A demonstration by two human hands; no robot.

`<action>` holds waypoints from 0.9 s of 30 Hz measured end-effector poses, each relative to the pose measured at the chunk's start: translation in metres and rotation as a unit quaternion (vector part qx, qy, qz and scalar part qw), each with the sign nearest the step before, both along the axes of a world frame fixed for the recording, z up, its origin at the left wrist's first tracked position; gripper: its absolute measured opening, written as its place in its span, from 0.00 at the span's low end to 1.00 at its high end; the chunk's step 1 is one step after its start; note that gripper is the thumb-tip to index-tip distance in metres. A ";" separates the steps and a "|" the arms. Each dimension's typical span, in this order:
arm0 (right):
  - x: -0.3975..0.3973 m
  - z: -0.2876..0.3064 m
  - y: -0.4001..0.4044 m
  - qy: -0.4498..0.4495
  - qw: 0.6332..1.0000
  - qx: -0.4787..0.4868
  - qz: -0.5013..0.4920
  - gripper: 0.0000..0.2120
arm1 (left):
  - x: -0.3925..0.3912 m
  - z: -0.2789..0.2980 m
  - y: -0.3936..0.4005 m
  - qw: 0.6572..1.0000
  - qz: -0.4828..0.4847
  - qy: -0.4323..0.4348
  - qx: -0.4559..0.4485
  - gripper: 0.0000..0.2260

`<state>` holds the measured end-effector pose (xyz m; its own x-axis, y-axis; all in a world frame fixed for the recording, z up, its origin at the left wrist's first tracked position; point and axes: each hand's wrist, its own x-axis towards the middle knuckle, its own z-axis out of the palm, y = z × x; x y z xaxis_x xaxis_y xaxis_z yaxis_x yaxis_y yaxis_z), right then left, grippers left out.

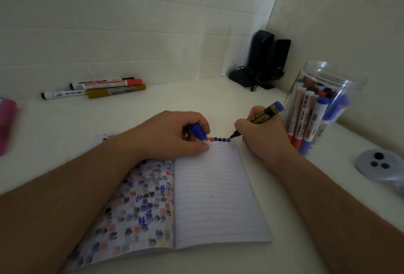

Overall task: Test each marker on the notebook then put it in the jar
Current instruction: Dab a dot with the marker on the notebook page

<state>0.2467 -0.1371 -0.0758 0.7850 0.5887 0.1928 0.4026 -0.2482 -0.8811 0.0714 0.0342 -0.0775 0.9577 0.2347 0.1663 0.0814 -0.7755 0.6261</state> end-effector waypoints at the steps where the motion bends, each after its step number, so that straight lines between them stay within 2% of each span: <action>1: 0.000 0.000 -0.001 -0.008 1.000 0.021 -0.009 0.13 | 0.000 0.001 -0.001 1.000 0.003 -0.006 -0.010 0.06; 3: -0.002 0.002 -0.004 -0.008 0.998 0.068 -0.008 0.13 | 0.000 0.003 -0.003 0.999 0.017 -0.032 -0.041 0.07; 4: -0.003 0.005 -0.005 0.020 0.995 0.102 0.014 0.12 | 0.000 0.004 -0.003 0.997 0.030 -0.048 -0.056 0.08; 7: -0.009 0.013 -0.007 0.183 0.954 0.207 0.118 0.06 | 0.000 0.006 0.001 0.986 0.068 -0.081 -0.128 0.08; 9: -0.014 0.018 -0.007 0.257 0.930 0.224 0.140 0.03 | 0.000 0.007 0.003 0.982 0.077 -0.083 -0.151 0.08; 13: -0.019 0.022 -0.009 0.356 0.892 0.233 0.154 0.17 | -0.001 0.009 0.004 0.981 0.079 -0.082 -0.154 0.08; 21: -0.023 0.021 -0.009 0.368 0.888 0.207 0.182 0.25 | 0.000 0.008 -0.003 0.988 0.066 -0.066 -0.120 0.06; 24: -0.023 0.019 -0.007 0.357 0.894 0.191 0.190 0.24 | 0.000 0.008 -0.003 0.989 0.065 -0.060 -0.121 0.05; 27: -0.024 0.020 -0.005 0.325 0.913 0.175 0.176 0.18 | -0.001 0.009 -0.003 0.989 0.061 -0.062 -0.116 0.06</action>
<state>0.2226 -0.1426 -0.0561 0.5756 0.8175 -0.0211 -0.2321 0.1385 -0.9628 0.0700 0.0314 -0.0682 0.8955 0.3928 0.2091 0.0769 -0.5995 0.7967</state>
